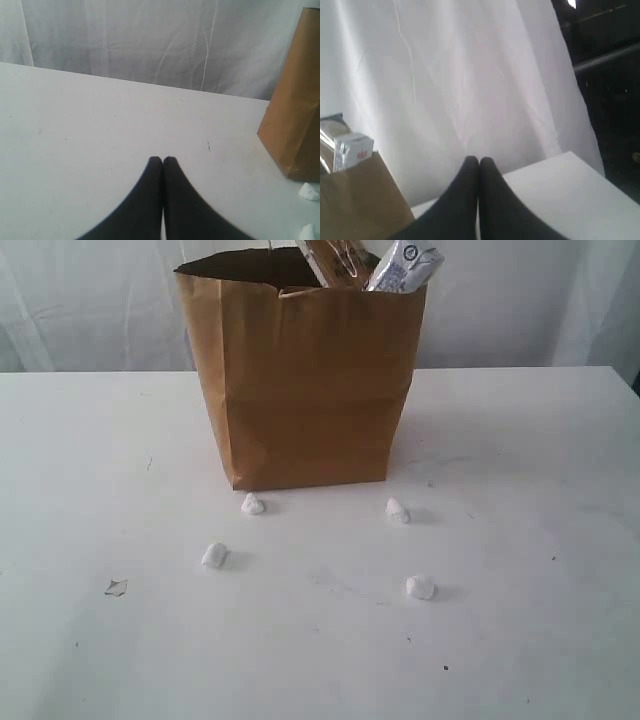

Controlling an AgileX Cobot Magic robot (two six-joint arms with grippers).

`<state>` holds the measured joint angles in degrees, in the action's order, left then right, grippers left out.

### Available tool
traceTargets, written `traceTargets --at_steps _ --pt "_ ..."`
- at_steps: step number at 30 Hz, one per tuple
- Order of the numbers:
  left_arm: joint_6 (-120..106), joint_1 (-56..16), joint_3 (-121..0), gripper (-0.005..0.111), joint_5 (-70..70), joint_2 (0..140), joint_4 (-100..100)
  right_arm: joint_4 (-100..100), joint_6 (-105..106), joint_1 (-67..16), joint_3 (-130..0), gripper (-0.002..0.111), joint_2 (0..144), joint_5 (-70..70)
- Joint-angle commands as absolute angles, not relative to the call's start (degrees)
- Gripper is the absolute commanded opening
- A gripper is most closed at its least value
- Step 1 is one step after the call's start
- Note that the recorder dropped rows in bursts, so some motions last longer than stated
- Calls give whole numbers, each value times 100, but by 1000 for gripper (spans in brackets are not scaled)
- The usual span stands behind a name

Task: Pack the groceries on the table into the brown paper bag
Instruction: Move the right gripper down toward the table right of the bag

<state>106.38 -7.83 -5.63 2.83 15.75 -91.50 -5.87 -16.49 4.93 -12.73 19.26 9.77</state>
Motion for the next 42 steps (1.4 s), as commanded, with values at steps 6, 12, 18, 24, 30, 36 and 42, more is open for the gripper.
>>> traceTargets --at_steps 6,12,18,24,30,36,42 --pt "10639 -812 -589 0 318 1594 -9257 85 -1782 114 -1142 0 2698 2567" --pt "10639 -812 -589 0 329 1594 -9257 98 -1782 114 -1142 0 2709 1832" --pt "10639 -812 -589 0 329 1594 -9257 298 -1677 114 -1142 0 2979 2840" --pt "10639 -812 -589 0 329 1594 -9257 298 -1676 114 -1525 0 3424 3194" --pt "10639 -812 -188 0 328 1594 -9203 298 -1816 114 -2433 0 3718 2971" --pt "10639 -812 0 0 462 1594 -9350 1117 -2117 114 -2973 0 4807 2727" --pt "10639 -812 0 0 498 1594 -9362 1529 -1642 114 -3011 0 6334 1532"
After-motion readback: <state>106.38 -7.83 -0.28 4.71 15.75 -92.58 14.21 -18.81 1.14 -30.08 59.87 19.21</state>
